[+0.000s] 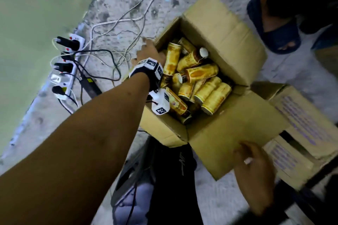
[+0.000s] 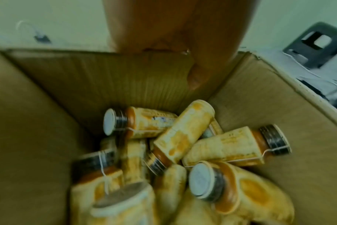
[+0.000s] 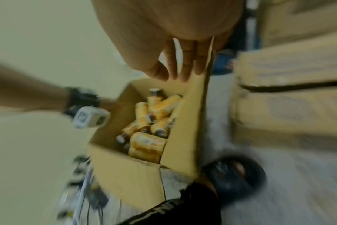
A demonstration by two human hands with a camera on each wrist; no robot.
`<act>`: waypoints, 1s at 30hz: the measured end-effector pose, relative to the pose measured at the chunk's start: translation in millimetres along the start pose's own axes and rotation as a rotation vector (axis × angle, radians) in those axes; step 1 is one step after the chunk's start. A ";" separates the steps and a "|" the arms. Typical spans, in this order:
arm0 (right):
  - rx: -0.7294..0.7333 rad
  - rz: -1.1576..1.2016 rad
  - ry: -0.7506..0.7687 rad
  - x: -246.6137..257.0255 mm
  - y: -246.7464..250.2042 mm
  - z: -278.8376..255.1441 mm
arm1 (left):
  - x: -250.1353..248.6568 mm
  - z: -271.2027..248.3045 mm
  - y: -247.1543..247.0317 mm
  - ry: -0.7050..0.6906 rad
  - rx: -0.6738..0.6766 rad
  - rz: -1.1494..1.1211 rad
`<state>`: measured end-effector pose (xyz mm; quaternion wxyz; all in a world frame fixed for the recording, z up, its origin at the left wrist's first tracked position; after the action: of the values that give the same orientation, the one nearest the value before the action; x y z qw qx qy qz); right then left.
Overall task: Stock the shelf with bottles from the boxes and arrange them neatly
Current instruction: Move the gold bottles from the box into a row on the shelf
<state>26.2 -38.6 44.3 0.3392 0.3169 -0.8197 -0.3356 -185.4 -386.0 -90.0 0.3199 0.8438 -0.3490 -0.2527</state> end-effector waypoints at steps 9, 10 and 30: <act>0.351 0.244 -0.801 2.6 -123.1 80.8 | 5.9 10.7 -0.2 0.000 -0.141 -0.085; 0.334 0.186 -0.791 3.0 -127.8 86.6 | 2.5 12.7 2.9 0.010 -0.131 -0.069; -0.031 0.439 -0.521 -65.3 -24.3 5.9 | -89.4 -112.0 48.6 -0.384 0.081 0.551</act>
<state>65.9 -1.8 0.1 0.1874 0.0312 -0.9223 -0.3366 -189.6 -305.1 37.7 0.2709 0.6665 -0.6277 -0.2971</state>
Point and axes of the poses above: each hand's wrist, its own z-axis towards the middle knuckle, its own y-axis out of the back of the hand, x = y × z, the point moved 8 cm from there along z, towards the middle knuckle, and after that the axes turned 1 degree about -y, right-handed, at the moved point
